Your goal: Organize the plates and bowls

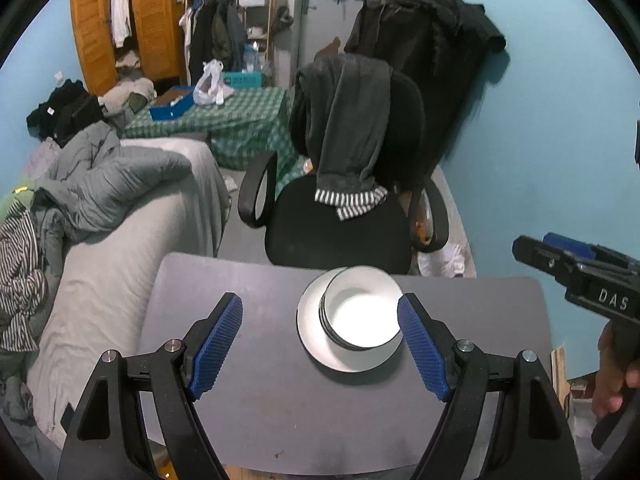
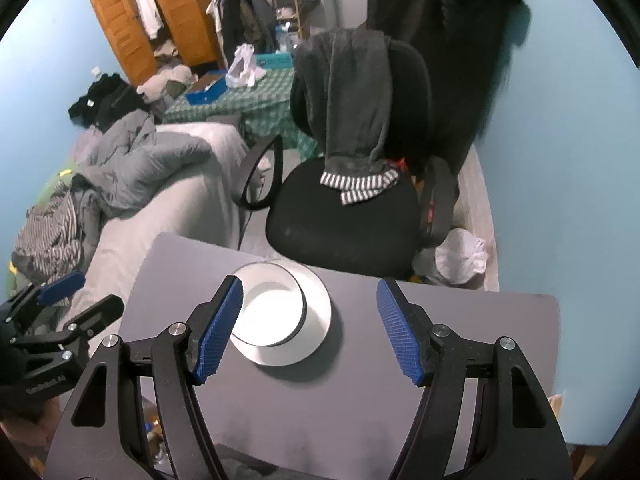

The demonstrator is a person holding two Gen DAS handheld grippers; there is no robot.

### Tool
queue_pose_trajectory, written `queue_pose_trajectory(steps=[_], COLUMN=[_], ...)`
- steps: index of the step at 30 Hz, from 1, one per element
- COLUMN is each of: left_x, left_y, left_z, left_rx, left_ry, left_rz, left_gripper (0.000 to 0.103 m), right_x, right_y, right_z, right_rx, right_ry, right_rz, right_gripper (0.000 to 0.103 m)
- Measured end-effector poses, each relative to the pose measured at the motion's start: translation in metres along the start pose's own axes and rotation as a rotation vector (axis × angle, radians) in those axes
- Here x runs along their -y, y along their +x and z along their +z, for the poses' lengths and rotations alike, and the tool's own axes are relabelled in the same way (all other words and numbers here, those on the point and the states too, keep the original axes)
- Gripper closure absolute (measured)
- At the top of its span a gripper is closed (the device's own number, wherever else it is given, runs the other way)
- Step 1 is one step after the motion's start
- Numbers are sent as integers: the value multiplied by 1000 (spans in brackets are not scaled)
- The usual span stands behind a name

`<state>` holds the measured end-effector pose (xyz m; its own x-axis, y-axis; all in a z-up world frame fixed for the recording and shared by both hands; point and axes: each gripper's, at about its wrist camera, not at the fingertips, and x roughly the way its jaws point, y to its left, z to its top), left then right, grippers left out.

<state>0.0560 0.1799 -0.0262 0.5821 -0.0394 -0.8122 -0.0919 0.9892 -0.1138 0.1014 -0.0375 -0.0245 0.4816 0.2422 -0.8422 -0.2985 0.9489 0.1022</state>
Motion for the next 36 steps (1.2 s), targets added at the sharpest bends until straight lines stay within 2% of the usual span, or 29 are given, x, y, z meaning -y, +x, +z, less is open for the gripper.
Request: queue_pose_trajectory(steps=[4,6,10,19,36], left_x=[2,4,8,15,20], left_y=[-17,-22,-29,-46,-44], left_z=[4,5,5,3,5], left_rx=[51,70,93,149,118], left_ry=[9,13,26,52,47], left_rz=[2,-2,-25,7,5], left_gripper=[21,16,16,13,13], right_x=[-2,-2,-2,-5,-3], right_y=[-18,-27,-40,-46,-44], right_z=[-3,-4,-4,-7,-12], right_rx=[36,58,101,121,99], right_ry=[11,12,25,34,30], right_rz=[-9,-18,-38,-58,-51], right_gripper=[34,34,34,34,34])
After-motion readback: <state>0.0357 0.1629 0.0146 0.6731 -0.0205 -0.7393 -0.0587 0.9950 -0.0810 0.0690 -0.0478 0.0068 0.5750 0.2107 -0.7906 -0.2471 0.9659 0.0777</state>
